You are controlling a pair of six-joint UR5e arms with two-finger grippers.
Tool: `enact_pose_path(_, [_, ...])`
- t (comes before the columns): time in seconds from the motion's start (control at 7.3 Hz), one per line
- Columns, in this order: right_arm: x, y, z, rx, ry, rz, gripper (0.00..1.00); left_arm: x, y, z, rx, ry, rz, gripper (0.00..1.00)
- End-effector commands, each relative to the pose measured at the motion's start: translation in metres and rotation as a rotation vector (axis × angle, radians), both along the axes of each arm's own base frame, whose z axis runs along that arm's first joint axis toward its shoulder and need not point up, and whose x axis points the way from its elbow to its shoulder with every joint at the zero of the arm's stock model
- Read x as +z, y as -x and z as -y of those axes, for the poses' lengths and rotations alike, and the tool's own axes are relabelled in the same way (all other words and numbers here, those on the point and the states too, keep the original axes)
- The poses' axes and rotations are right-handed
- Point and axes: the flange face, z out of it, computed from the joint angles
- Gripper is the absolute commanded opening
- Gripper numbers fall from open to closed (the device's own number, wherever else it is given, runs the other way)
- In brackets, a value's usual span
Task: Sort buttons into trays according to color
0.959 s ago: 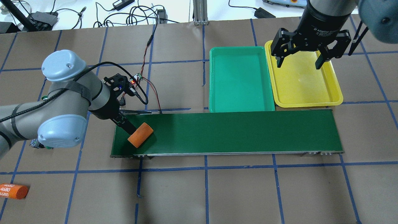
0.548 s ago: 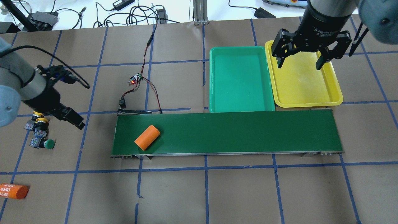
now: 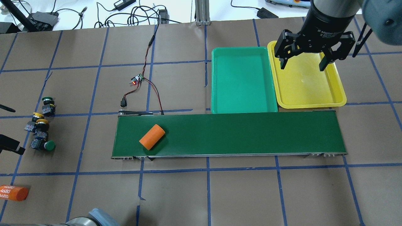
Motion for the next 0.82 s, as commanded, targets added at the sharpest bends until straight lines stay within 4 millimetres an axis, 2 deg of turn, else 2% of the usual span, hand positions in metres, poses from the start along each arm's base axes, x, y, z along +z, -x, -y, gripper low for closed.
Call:
enact_pose_path(0.0, [0.0,0.001,0.0,-0.001,-0.001,0.0,1.0,-0.047,-0.02,-0.032,0.035,-0.019,0.025,1.0])
enact_pose_path(0.55, [-0.001,0.001,0.0,-0.001,-0.001,-0.001,1.0,-0.069,-0.021,-0.04,-0.016,-0.054,0.046,1.0])
enact_pose_path(0.69, [-0.002,0.001,0.0,-0.003,-0.002,-0.001,1.0,-0.072,-0.032,-0.051,-0.028,-0.071,0.043,1.0])
